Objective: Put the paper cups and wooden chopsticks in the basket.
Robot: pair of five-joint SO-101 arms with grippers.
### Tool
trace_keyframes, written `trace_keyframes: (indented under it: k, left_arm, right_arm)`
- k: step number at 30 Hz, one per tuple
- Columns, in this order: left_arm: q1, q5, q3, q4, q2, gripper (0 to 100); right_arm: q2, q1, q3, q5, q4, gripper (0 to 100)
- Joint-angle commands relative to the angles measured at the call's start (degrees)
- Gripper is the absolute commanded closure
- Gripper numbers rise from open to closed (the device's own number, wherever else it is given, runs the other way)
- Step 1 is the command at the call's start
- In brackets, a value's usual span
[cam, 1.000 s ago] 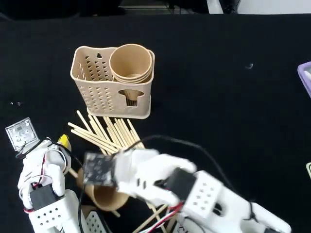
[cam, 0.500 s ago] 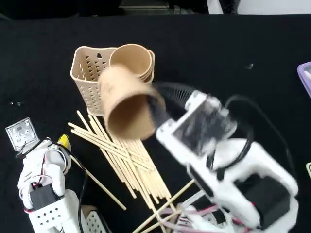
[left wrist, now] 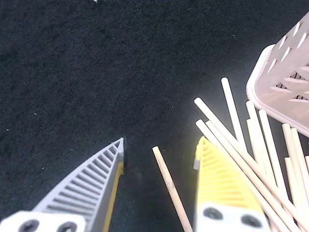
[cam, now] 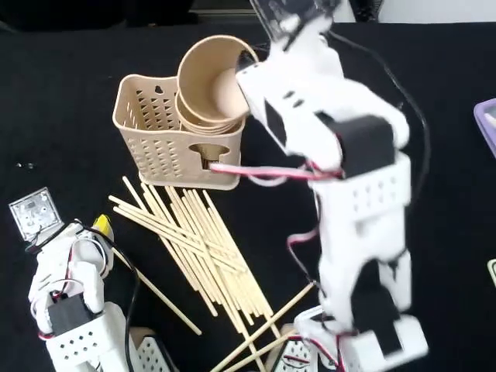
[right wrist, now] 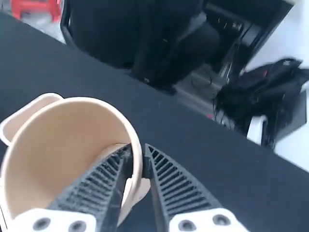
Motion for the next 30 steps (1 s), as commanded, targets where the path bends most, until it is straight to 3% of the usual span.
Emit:
trace_keyframes:
  k: [1, 11, 23, 30]
  left_arm:
    - [-0.3, -0.2, -0.4, -0.9, -0.4, 76]
    - [-0.4, -0.2, -0.4, -0.9, -0.4, 76]
    - [-0.7, -0.2, -0.4, -0.9, -0.4, 76]
    - [-0.7, -0.2, -0.4, -0.9, -0.4, 76]
  right_arm:
    - [7.9, 0.6, -11.0, -0.6, 3.5, 98.8]
    - [12.1, -4.2, -21.7, -0.6, 4.1, 98.8]
    - [12.1, -5.5, -10.6, -0.5, 2.5, 98.5]
    - [11.2, -5.5, -9.8, -0.5, 2.5, 79.7]
